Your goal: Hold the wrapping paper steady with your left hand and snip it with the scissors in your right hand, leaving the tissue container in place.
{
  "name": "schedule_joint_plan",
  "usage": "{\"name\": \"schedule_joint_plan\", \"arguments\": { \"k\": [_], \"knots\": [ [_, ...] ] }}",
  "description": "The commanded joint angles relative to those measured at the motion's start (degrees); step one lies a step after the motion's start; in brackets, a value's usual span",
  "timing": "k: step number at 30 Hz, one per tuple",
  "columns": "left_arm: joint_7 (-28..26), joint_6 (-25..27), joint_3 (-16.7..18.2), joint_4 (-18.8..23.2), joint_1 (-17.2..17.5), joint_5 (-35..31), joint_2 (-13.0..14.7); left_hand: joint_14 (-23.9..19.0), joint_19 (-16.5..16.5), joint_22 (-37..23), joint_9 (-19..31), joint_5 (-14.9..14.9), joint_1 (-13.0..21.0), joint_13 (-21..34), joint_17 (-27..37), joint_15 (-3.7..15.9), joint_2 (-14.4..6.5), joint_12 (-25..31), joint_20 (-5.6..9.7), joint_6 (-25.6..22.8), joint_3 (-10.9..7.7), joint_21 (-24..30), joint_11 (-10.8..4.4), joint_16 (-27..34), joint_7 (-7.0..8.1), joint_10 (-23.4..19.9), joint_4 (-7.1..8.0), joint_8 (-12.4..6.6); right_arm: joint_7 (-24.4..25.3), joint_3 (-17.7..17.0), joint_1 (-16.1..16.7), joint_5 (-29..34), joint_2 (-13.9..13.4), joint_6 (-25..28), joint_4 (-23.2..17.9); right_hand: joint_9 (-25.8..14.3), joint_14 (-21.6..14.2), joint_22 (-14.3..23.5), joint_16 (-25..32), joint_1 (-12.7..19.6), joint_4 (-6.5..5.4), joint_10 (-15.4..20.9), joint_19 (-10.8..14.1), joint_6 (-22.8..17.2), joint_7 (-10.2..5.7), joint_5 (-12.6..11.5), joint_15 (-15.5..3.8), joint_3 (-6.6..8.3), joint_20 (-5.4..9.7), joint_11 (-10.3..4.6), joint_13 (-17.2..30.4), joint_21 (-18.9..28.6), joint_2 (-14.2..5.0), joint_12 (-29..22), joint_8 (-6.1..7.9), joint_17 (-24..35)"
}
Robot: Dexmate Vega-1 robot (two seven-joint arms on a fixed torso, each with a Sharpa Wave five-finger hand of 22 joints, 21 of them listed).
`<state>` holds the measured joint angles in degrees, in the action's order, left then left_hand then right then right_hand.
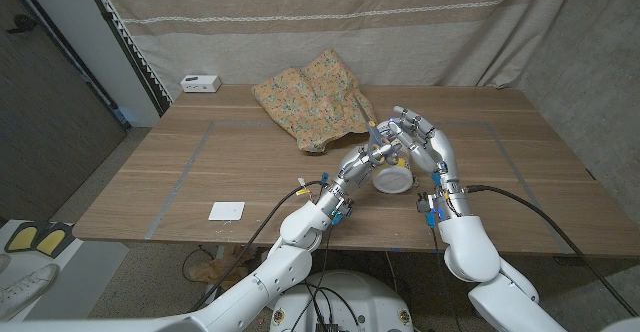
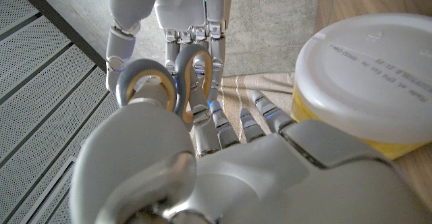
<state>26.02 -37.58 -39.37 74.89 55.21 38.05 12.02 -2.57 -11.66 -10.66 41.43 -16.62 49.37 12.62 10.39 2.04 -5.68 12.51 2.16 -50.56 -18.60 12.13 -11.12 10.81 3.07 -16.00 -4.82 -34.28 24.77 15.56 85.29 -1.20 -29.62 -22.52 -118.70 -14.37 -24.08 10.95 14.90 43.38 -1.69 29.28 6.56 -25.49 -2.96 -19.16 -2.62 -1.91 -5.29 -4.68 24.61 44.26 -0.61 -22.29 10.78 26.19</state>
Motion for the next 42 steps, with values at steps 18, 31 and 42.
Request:
{"name": "schedule_joint_plan", "arguments": {
  "k": [18, 31, 42],
  "knots": [
    [-2.5, -1.9, 0.9, 3.0, 1.4, -2.1, 1.6, -0.8, -0.5, -0.2, 2.2, -0.9, 0.1, -0.1, 0.1, 9.39, 0.1, -0.1, 5.65, -0.7, 0.31, 0.5, -0.22, 0.0, 1.33, -0.7, -0.41, -1.97, 0.9, -1.4, -0.1, -1.6, 1.7, -1.4, 2.3, 0.5, 6.2, 0.0, -2.1, -2.9, -0.46, -6.0, -2.2, 5.1, 0.38, -2.3, -2.28, -1.76, -0.80, 1.77, -0.8, -1.8, -0.48, 3.1, -0.03, -0.8],
    [-6.0, -2.8, 2.0, 4.6, 2.8, -2.6, 2.2, -1.2, -0.7, -0.1, 0.4, -1.1, 0.3, -0.3, 0.1, 8.93, 0.9, -0.2, 5.51, -2.4, 0.71, 0.5, -0.12, 0.1, 1.96, -0.8, -0.98, -1.79, -0.4, -2.0, -0.6, -3.0, 0.9, -1.4, 3.1, 0.7, 7.3, 0.0, -2.5, -3.4, -0.39, -7.4, -3.0, 6.9, 0.40, -2.9, -1.75, -2.07, -1.27, 1.97, -1.1, -2.5, -0.73, 3.8, -0.04, -1.2],
    [-7.8, -4.7, 2.7, 7.5, 3.1, -4.7, 3.4, -6.7, -3.0, 0.0, -6.7, 4.2, 3.2, -0.5, 0.2, 10.07, 2.1, 1.0, 7.21, -9.3, -0.80, 0.9, -1.23, 0.8, 3.33, -6.1, -4.01, -1.15, -1.5, -2.2, -2.2, -5.0, 0.3, 0.0, 4.6, 0.8, 7.6, 0.0, -2.5, -3.7, -0.39, -7.5, -3.0, 7.1, 0.51, -3.2, -1.43, -2.26, -1.33, 2.01, -1.3, -2.7, -0.88, 3.9, 0.20, -1.5]
  ]
}}
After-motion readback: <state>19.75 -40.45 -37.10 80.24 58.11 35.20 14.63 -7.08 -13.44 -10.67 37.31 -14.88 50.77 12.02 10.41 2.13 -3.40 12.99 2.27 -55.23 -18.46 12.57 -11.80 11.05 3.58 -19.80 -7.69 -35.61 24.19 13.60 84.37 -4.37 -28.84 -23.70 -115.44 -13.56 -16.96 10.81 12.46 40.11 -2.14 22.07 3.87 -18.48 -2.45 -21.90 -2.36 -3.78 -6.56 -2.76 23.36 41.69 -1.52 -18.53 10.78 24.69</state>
